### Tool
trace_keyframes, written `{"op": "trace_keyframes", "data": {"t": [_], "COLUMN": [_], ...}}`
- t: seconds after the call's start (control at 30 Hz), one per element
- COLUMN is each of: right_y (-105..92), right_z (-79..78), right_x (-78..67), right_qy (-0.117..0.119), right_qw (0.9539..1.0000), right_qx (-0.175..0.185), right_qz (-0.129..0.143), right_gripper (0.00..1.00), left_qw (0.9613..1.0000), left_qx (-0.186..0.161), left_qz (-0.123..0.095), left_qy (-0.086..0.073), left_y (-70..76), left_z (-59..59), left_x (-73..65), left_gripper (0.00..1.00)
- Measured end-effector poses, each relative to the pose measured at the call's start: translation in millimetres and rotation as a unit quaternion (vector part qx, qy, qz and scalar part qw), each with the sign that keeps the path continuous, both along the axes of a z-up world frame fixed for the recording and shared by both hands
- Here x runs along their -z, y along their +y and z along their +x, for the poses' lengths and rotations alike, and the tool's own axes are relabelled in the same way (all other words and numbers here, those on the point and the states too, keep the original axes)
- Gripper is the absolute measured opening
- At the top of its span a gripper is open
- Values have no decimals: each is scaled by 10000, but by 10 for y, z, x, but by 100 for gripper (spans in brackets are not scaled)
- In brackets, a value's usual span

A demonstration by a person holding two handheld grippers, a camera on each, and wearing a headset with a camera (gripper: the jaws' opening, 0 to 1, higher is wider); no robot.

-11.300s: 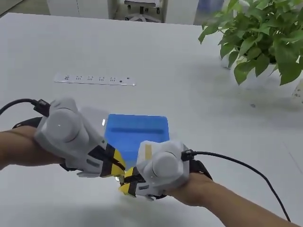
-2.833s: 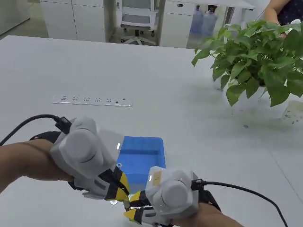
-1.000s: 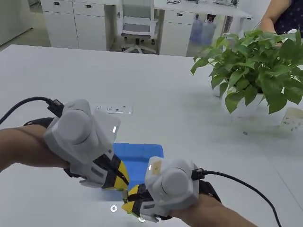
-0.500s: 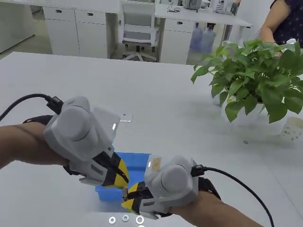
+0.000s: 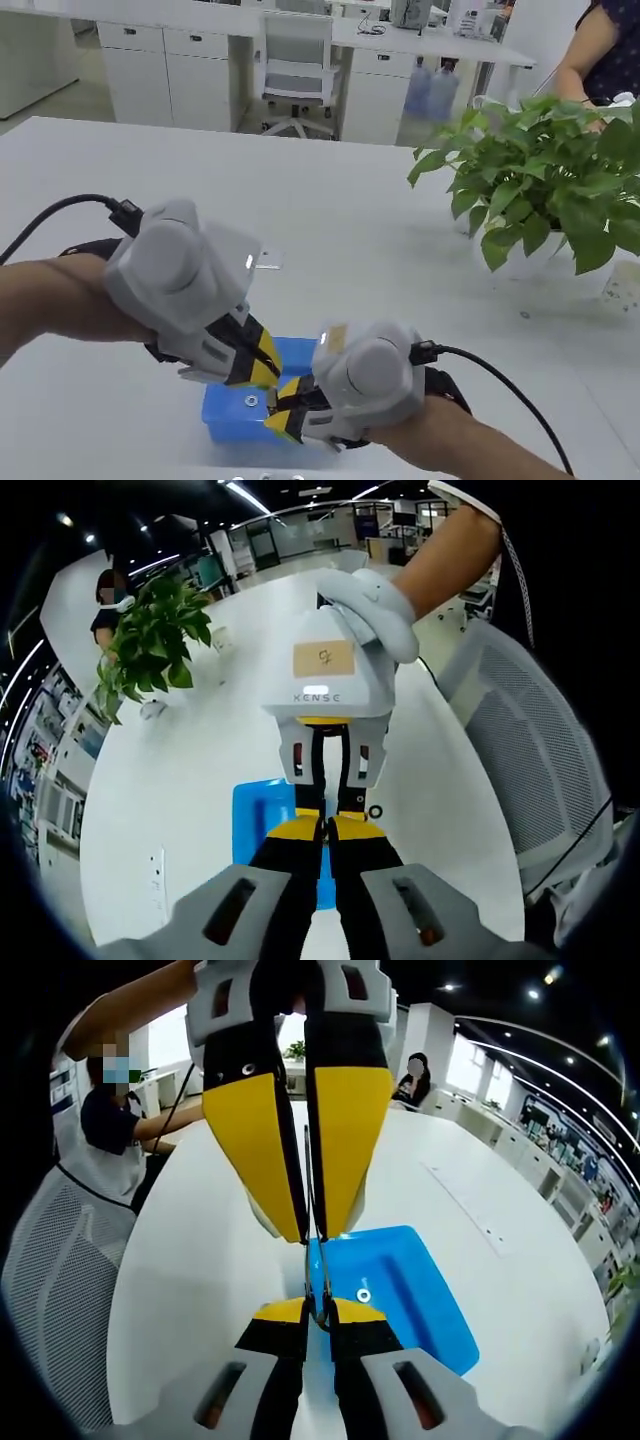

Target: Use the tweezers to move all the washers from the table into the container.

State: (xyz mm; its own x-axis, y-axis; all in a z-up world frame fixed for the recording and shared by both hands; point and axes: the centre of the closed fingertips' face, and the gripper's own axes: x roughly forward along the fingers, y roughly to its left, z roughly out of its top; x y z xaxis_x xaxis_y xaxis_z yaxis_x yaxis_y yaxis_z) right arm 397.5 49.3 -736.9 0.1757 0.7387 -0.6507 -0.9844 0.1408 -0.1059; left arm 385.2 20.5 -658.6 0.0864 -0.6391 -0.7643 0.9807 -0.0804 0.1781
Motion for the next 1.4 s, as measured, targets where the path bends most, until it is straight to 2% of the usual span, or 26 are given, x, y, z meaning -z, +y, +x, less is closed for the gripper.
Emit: {"op": "trace_keyframes", "data": {"t": [0.27, 0.5, 1.17, 1.4], "right_y": [10, 21, 77, 79], "right_z": [138, 214, 391, 451], "right_x": [10, 70, 320, 427], "right_qy": [4, 59, 238, 207], "right_qw": [10000, 9999, 9997, 9997], "right_qx": [85, 109, 89, 40], "right_qz": [37, 36, -48, -131], "right_gripper": [10, 10, 10, 10], "left_qw": [10000, 10000, 9999, 9999], "left_qx": [-1, -16, -70, -94], "left_qz": [-7, 13, 66, 46], "left_qy": [-34, -26, 57, 92], "left_y": [-6, 4, 84, 85], "left_z": [132, 193, 372, 443], "left_x": [9, 64, 300, 409], "left_gripper": [6, 6, 6, 6]}}
